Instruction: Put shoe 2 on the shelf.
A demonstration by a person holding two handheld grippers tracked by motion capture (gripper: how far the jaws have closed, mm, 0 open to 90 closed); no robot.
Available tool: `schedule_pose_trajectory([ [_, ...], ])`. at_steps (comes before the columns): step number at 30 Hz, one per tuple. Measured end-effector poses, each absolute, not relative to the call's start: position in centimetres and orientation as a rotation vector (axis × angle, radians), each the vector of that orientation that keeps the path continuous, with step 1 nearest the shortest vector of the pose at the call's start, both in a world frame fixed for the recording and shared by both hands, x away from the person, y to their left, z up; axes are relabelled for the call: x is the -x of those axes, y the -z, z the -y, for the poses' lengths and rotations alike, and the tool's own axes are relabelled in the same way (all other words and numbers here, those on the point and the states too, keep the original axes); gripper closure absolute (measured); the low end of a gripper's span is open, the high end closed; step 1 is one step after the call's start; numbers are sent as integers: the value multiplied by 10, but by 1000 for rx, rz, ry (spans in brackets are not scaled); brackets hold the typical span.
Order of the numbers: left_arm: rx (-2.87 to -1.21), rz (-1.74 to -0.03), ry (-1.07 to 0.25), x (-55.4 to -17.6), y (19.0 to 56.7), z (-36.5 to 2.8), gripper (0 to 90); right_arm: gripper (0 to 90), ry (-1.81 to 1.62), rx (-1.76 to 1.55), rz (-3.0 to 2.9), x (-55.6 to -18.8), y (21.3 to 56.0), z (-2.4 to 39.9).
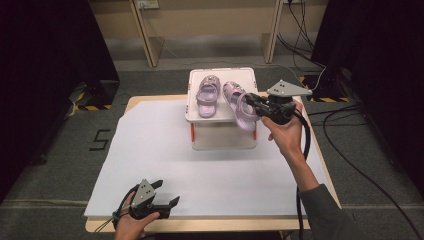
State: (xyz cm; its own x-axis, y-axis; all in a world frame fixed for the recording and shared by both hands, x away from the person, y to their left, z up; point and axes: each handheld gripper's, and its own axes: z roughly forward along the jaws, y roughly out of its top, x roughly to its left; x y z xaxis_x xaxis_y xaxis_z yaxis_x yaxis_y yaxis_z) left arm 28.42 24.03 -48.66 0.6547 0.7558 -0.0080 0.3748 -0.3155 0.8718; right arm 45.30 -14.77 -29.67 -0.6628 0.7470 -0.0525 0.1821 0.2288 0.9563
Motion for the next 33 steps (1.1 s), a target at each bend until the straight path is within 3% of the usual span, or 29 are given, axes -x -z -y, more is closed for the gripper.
schedule_pose_trajectory([
  [15, -1940, -878, -506, -284, 487, -239, 168, 830, -1293, -947, -1967, -503, 297, 124],
  [33, -1937, -873, -509, -283, 486, -239, 168, 815, -1169, -1010, -1971, -532, 311, 103],
])
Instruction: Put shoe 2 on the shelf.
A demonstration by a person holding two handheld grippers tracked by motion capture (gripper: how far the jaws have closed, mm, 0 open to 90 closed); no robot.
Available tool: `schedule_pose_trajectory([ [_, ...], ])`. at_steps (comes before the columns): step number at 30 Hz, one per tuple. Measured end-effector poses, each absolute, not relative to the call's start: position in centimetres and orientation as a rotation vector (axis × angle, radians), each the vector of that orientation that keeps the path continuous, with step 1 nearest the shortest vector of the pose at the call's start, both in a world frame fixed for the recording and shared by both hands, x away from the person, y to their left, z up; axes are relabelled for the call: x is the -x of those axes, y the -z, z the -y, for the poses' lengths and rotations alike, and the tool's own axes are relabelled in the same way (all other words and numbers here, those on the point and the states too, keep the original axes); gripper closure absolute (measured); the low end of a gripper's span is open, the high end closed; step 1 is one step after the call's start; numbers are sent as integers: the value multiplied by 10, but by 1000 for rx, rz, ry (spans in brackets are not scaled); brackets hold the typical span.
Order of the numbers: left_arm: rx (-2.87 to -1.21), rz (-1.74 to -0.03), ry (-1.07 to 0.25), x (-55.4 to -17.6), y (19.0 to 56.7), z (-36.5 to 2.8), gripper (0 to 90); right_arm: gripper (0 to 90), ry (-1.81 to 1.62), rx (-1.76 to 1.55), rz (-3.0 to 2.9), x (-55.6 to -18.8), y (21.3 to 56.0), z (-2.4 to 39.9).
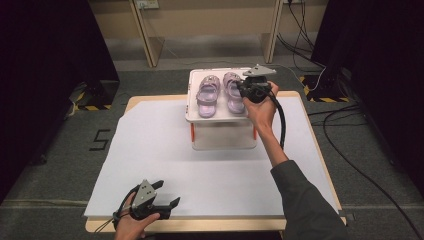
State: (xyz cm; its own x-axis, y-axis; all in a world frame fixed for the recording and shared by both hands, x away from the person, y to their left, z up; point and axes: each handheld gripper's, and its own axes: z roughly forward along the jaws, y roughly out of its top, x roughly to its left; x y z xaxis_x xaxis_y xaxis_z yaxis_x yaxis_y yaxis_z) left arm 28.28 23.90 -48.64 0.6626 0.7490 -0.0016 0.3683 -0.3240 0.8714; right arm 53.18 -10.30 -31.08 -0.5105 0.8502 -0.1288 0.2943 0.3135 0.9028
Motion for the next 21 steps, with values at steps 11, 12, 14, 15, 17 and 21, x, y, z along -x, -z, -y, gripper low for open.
schedule_pose_trajectory([
  [11, -1938, -872, -508, -283, 487, -239, 168, 750, -1144, -992, -2005, -534, 311, 92],
  [12, -1939, -871, -508, -283, 487, -239, 168, 750, -1146, -993, -2009, -534, 311, 93],
  [14, -1939, -870, -508, -283, 487, -239, 168, 782, -1146, -980, -2018, -534, 311, 93],
  [15, -1939, -870, -507, -283, 487, -239, 168, 785, -1138, -970, -2026, -534, 310, 93],
  [17, -1946, -868, -505, -283, 487, -239, 168, 785, -1135, -958, -2035, -533, 310, 91],
  [21, -1945, -867, -506, -283, 487, -239, 168, 781, -1153, -965, -2033, -533, 311, 91],
])
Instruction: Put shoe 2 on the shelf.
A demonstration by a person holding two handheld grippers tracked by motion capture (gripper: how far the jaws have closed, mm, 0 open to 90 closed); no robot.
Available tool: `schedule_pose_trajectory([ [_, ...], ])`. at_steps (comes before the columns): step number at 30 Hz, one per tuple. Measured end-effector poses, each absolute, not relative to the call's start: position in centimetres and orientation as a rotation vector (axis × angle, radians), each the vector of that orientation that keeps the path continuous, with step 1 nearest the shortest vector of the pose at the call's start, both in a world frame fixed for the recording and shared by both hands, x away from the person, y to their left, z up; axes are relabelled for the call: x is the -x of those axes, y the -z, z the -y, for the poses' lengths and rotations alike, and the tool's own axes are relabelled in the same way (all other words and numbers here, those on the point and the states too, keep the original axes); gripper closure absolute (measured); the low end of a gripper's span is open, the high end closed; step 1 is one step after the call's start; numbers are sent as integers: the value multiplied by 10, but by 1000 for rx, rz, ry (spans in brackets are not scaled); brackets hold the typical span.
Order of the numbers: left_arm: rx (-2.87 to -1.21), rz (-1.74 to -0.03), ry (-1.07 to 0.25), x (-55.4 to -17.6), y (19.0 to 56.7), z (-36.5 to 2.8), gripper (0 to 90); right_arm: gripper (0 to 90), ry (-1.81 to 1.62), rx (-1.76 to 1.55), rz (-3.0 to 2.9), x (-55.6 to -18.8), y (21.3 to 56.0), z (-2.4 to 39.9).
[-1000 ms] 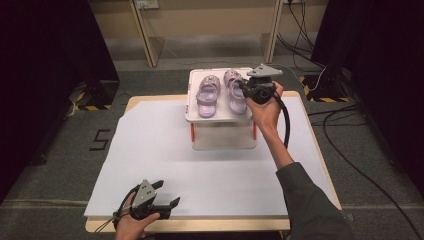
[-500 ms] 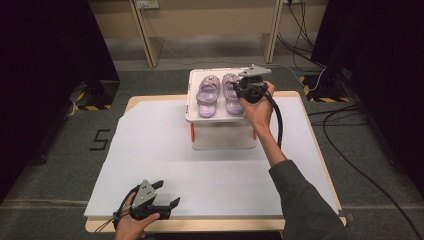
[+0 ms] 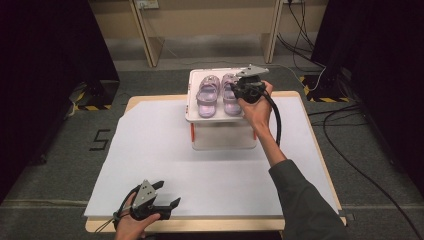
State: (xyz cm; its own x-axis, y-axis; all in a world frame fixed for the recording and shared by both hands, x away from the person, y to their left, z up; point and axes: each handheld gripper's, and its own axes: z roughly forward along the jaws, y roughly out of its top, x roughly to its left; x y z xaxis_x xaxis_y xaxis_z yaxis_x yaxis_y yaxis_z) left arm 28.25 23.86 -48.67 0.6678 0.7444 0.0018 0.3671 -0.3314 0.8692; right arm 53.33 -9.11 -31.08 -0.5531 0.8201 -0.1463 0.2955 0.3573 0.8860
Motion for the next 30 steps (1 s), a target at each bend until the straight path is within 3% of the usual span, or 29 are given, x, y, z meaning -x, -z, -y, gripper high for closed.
schedule_pose_trajectory([
  [3, -1938, -873, -506, -283, 487, -239, 168, 770, -1156, -951, -2037, -533, 311, 92],
  [6, -1941, -869, -507, -283, 487, -239, 168, 658, -1232, -986, -2020, -531, 311, 94],
  [12, -1938, -874, -506, -283, 487, -239, 168, 587, -1298, -981, -2018, -523, 303, 101],
  [30, -1943, -877, -511, -283, 487, -240, 168, 534, -1401, -951, -2008, -493, 300, 130],
])
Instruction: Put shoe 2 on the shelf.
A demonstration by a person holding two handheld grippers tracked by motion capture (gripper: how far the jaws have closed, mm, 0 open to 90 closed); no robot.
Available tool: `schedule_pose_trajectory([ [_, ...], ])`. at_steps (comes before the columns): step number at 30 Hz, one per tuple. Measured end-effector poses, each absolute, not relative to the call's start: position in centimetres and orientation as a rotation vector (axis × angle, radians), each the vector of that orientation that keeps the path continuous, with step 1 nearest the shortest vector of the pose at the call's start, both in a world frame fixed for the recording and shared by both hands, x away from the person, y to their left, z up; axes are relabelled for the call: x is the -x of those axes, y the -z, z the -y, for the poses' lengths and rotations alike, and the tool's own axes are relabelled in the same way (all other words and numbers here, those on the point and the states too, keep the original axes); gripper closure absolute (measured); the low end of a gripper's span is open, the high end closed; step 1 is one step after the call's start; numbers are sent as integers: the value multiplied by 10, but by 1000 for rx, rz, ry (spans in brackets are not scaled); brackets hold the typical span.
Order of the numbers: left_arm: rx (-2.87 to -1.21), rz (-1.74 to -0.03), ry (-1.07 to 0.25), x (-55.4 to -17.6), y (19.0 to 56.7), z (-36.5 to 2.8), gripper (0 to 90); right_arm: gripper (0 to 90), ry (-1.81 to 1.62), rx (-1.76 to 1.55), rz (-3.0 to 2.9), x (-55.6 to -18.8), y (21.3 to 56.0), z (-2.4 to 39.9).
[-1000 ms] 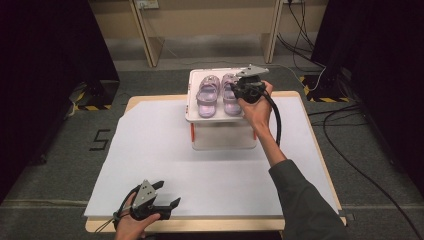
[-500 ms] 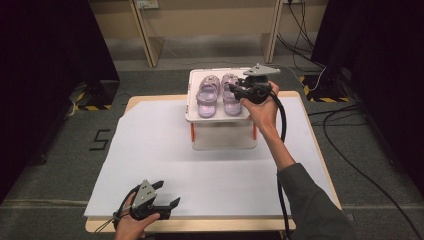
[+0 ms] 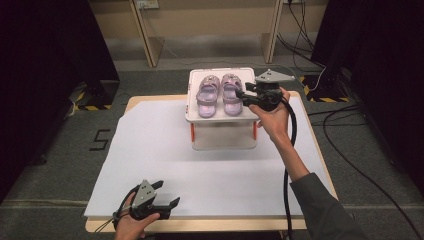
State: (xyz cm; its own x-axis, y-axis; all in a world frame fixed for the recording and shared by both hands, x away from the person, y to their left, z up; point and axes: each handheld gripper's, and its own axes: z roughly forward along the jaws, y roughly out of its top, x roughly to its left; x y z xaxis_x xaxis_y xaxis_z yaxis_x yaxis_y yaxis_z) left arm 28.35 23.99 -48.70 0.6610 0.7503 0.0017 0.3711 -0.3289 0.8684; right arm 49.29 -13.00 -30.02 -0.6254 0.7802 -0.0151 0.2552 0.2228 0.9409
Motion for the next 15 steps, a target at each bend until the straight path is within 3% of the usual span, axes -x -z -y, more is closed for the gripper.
schedule_pose_trajectory([
  [15, -1934, -884, -513, -282, 487, -241, 168, 460, -1465, -908, -1997, -460, 309, 148],
])
